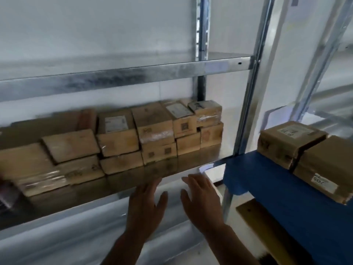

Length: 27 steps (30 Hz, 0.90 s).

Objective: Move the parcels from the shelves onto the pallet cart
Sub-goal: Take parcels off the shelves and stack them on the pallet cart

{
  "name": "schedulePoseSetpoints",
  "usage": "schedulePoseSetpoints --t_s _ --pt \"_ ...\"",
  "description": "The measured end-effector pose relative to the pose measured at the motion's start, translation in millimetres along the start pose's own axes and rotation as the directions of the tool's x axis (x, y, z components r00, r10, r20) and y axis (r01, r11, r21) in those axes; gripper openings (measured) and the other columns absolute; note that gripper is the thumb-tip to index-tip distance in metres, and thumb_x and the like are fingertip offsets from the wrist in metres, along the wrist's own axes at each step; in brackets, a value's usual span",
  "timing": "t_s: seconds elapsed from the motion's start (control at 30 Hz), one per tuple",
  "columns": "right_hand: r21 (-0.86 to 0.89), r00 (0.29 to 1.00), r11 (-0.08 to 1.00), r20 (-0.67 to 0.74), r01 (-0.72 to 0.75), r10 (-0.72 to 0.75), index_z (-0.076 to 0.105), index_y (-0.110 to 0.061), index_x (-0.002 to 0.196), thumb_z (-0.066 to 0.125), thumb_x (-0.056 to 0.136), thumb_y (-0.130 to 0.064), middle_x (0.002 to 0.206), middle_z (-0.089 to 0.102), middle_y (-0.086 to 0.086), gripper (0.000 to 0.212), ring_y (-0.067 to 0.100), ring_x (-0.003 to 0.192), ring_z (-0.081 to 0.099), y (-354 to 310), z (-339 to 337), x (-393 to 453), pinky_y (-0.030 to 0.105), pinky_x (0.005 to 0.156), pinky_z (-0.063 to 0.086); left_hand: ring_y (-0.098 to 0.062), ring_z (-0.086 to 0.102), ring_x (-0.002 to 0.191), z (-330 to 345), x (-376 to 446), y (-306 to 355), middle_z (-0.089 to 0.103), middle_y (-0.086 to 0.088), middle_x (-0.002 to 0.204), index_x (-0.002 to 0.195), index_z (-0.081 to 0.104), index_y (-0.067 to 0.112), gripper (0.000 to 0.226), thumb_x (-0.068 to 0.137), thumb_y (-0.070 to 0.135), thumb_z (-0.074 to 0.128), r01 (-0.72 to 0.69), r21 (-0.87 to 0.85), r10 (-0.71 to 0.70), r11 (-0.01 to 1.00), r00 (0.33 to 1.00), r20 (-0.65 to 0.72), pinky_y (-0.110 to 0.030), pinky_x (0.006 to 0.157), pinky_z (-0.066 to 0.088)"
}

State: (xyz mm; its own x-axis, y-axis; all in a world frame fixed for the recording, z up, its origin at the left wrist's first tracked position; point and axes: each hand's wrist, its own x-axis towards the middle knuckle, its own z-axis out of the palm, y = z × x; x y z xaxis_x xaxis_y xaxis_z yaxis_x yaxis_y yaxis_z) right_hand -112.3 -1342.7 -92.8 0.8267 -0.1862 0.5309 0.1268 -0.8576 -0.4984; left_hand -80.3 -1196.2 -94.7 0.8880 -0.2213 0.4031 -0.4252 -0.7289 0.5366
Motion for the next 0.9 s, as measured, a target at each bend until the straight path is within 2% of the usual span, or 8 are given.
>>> schedulePoseSetpoints --t_s 0.1,0.27,0.43,0.6,0.9 --pt "0.042 0.996 0.995 0.011 0.091 -0.091 0.070 -0.013 0.098 0.085 0.066 -0.012 0.096 0.070 0.005 0.035 0.019 0.086 0.068 -34.9 17.5 0.4 0.029 0.072 0.055 -0.019 0.052 0.114 -29.8 -16.3 -26.9 0.059 -0.004 0.125 0.126 0.053 0.016 0.040 0.088 0.029 0.060 0.065 0.020 -0.063 0.998 0.996 -0.057 -0.041 0.095 0.044" --pt "0.062 0.971 0.972 0.057 0.227 -0.231 0.068 -0.011 0.103 0.078 0.074 -0.012 0.099 0.068 0.006 0.031 0.018 0.088 0.065 -93.4 49.0 -5.2 0.027 0.071 0.053 -0.022 0.057 0.104 -75.0 -39.7 -72.3 0.062 -0.011 0.114 0.119 0.057 0.011 0.036 0.086 0.024 0.064 0.142 0.048 -0.135 0.989 0.982 -0.135 -0.041 0.085 0.049" --pt "0.099 0.951 0.952 0.084 0.289 -0.297 0.068 -0.009 0.101 0.079 0.072 -0.010 0.096 0.068 0.007 0.032 0.019 0.084 0.066 -172.6 88.3 -14.5 0.029 0.069 0.053 -0.020 0.053 0.115 -136.4 -68.3 -129.5 0.058 -0.006 0.126 0.126 0.053 0.014 0.042 0.087 0.027 0.062 0.211 0.052 -0.194 0.976 0.952 -0.236 -0.041 0.094 0.046" --pt "0.154 0.916 0.920 0.129 0.361 -0.381 0.069 -0.009 0.101 0.079 0.072 -0.011 0.094 0.068 0.008 0.031 0.021 0.084 0.066 -277.6 141.6 -39.6 0.030 0.069 0.054 -0.026 0.056 0.114 -218.9 -108.6 -198.1 0.061 -0.010 0.124 0.123 0.057 0.011 0.042 0.083 0.020 0.068 0.304 0.081 -0.260 0.949 0.903 -0.342 -0.035 0.092 0.040" --pt "0.222 0.844 0.854 0.168 0.470 -0.509 0.066 -0.008 0.106 0.073 0.078 -0.013 0.101 0.067 0.011 0.029 0.024 0.093 0.064 -441.0 224.1 -75.5 0.032 0.078 0.052 -0.031 0.054 0.118 -343.4 -172.8 -316.4 0.059 -0.012 0.127 0.124 0.057 0.007 0.042 0.085 0.020 0.065 0.403 0.104 -0.315 0.909 0.829 -0.462 -0.043 0.095 0.041"
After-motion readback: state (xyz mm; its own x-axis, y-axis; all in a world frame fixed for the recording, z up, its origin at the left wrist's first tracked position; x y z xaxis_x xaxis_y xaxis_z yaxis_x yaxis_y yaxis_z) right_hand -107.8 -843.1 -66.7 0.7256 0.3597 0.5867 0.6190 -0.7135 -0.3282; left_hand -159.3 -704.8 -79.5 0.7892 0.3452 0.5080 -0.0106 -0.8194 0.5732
